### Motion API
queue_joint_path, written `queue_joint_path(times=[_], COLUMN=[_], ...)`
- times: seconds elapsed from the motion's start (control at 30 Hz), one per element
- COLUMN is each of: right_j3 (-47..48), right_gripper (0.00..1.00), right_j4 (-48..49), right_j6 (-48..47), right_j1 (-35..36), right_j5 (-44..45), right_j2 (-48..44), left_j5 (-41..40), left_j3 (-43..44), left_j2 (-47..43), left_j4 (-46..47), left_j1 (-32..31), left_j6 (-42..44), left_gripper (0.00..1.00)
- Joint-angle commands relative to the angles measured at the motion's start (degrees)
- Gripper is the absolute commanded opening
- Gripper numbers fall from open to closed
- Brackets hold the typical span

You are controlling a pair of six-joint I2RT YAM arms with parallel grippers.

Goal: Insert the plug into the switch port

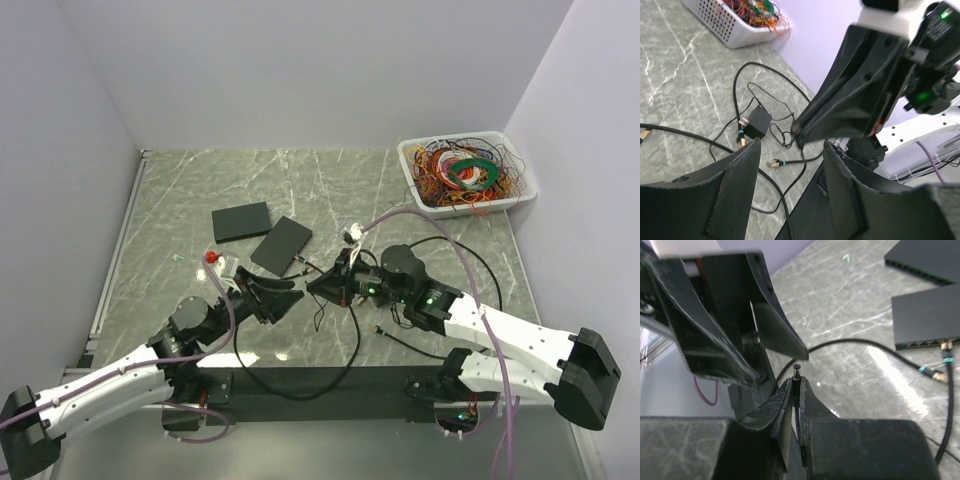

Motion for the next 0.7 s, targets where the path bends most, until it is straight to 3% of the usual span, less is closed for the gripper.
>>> queue_joint_path(times=[0.0,0.4,0.67], right_j3=[-0.3,1.1,0.5], right_gripper=[0.0,0.0,0.0], right_j4=[2.8,3.7,3.7], right_j6=[-0.2,-0.7,-0.7], right_j1=[1.6,4.4,5.0], right_j5=[-0.5,0.2,1.9], right_j2=[0.5,3.0,1.6], left_j5=[0.5,-0.1,-0.2], left_j3=[1.7,3.2,3.1], left_j2=[-1.1,4.8,3.3], left_j4=[2.4,3.7,3.2], left_j1=[-0.2,-0.3,-0.3], left_j6=[0.5,0.2,0.2], left_gripper=[0.58,0.4,0.28])
